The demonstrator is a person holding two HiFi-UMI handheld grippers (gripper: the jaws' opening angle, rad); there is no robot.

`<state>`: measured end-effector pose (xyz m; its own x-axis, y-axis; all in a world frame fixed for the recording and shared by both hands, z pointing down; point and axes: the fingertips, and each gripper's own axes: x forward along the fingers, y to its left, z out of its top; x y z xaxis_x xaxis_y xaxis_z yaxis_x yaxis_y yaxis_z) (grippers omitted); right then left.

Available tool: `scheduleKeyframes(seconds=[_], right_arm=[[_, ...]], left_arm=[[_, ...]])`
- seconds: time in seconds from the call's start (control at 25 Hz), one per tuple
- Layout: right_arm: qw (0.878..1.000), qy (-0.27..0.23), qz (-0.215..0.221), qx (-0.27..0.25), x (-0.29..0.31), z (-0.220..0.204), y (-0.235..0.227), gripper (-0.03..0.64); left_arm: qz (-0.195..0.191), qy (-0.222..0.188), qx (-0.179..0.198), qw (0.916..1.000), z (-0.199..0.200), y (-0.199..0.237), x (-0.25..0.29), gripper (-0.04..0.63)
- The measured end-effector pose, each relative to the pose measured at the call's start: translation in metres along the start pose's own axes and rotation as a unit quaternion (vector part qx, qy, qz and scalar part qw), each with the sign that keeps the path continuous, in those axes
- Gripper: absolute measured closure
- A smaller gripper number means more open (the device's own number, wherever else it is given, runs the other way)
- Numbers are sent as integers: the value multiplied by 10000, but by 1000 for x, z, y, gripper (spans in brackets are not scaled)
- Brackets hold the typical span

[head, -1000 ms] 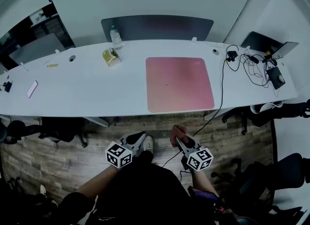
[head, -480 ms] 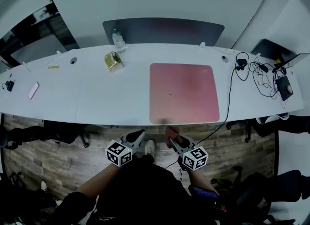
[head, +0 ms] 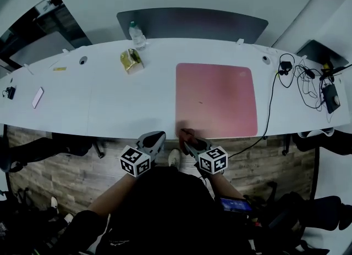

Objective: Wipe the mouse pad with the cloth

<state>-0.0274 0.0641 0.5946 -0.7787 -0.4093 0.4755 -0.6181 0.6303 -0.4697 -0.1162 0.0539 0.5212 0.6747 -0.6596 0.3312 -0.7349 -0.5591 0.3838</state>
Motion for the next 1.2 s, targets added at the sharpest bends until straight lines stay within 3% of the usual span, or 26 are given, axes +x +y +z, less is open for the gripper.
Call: scheduleKeyframes(seconds=[0.2,0.48,1.2], right_arm=[[9974,585,85,-420,40,0,3,499],[9876,1346,-190,-780,68,-17,-4,499],[9813,1532,-1112,-348,17,-21,-64,499]], left_arm=[[33,-45,-34,10000,8,18,3,588],[-75,47,-9,10000,12,26,6,586],[-656,98,252,9975,21,2,29,587]])
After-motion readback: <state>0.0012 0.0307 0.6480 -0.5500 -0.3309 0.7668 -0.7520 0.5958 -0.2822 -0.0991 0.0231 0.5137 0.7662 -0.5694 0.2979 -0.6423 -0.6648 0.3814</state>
